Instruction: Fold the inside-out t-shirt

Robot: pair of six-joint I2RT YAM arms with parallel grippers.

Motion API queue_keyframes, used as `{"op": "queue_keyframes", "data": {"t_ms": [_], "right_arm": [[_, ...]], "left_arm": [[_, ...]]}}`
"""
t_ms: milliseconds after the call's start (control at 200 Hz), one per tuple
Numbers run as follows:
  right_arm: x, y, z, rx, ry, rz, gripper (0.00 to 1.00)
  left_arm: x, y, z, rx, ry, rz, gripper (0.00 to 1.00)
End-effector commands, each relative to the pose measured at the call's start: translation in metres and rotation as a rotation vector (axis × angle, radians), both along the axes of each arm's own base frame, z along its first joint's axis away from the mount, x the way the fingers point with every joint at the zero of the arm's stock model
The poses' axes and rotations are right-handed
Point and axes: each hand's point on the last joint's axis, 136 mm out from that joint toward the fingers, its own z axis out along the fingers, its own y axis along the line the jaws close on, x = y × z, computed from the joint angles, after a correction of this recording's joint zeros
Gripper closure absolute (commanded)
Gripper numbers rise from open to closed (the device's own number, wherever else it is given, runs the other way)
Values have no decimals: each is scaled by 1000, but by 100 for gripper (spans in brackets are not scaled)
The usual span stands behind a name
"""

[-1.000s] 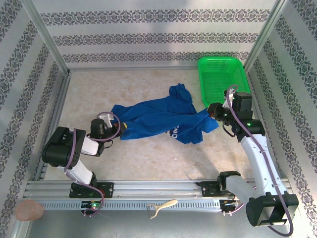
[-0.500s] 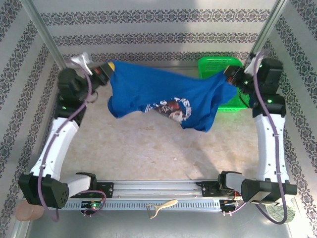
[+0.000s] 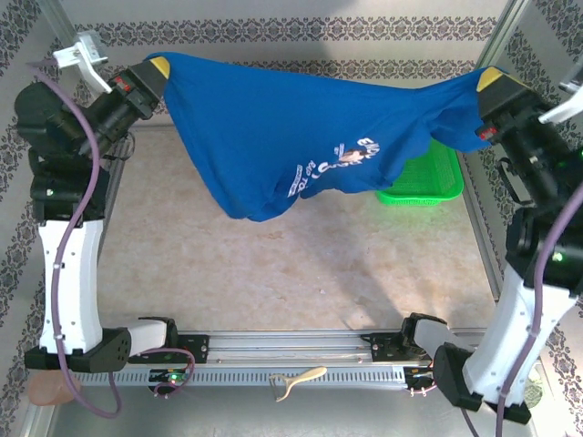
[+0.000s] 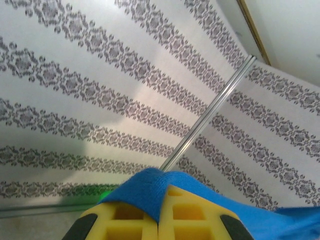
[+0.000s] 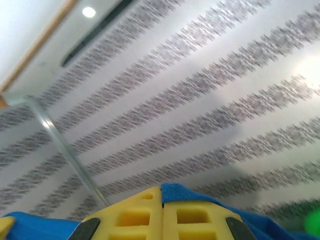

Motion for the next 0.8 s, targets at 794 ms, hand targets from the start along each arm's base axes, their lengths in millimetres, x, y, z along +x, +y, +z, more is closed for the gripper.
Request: {"op": "queue_keyframes", "data": {"t_ms": [794], "right_arm": [[76,5,-74,72,227,78,100]], "left_arm": [[94,31,-115,-7,371,46,100]]}}
